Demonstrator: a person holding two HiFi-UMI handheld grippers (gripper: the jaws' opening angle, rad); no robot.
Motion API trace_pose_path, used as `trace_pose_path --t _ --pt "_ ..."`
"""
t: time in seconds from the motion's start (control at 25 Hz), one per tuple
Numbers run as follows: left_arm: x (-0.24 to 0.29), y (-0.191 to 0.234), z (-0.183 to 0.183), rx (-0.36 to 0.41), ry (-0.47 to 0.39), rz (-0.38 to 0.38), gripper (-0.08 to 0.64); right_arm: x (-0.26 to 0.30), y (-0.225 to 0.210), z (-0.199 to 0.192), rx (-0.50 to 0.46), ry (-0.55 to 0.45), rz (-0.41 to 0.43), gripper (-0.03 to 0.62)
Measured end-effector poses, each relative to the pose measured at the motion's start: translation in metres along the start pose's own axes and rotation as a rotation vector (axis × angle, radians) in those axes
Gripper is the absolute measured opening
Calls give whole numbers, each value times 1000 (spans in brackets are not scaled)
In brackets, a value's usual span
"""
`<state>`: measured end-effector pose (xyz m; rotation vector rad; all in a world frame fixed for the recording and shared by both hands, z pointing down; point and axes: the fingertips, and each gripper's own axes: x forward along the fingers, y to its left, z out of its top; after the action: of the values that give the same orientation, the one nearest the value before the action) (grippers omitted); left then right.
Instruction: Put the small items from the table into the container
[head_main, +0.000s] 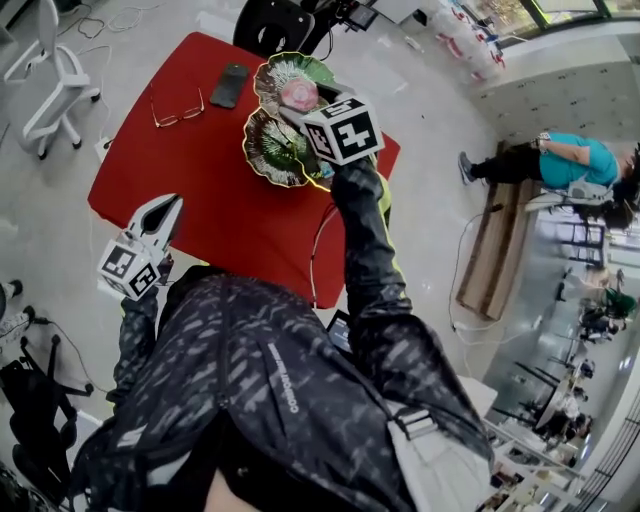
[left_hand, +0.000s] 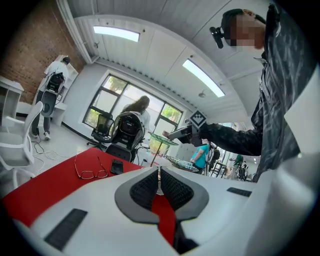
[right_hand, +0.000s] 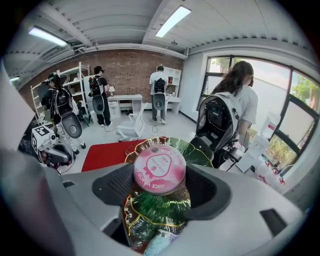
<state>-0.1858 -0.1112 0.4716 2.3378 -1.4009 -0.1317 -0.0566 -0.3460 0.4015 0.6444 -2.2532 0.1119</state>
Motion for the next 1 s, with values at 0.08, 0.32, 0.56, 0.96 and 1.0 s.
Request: trace_pose_path --t 0.08,0.32,0.56,0.96,1.0 --pt "-6 3 0 -3 1 19 18 6 -6 3 6 6 0 310" --pt "-10 7 -1 -8 -1 36 18 19 -22 4 13 34 5 310" --pt "-11 7 -2 -9 -4 42 18 24 -23 1 29 39 23 310" --pt "-13 2 -2 -5 -9 45 18 27 -21 -5 -31 46 -9 310" --pt "-14 2 -3 -6 -8 45 18 26 -21 -5 -32 35 -15 310"
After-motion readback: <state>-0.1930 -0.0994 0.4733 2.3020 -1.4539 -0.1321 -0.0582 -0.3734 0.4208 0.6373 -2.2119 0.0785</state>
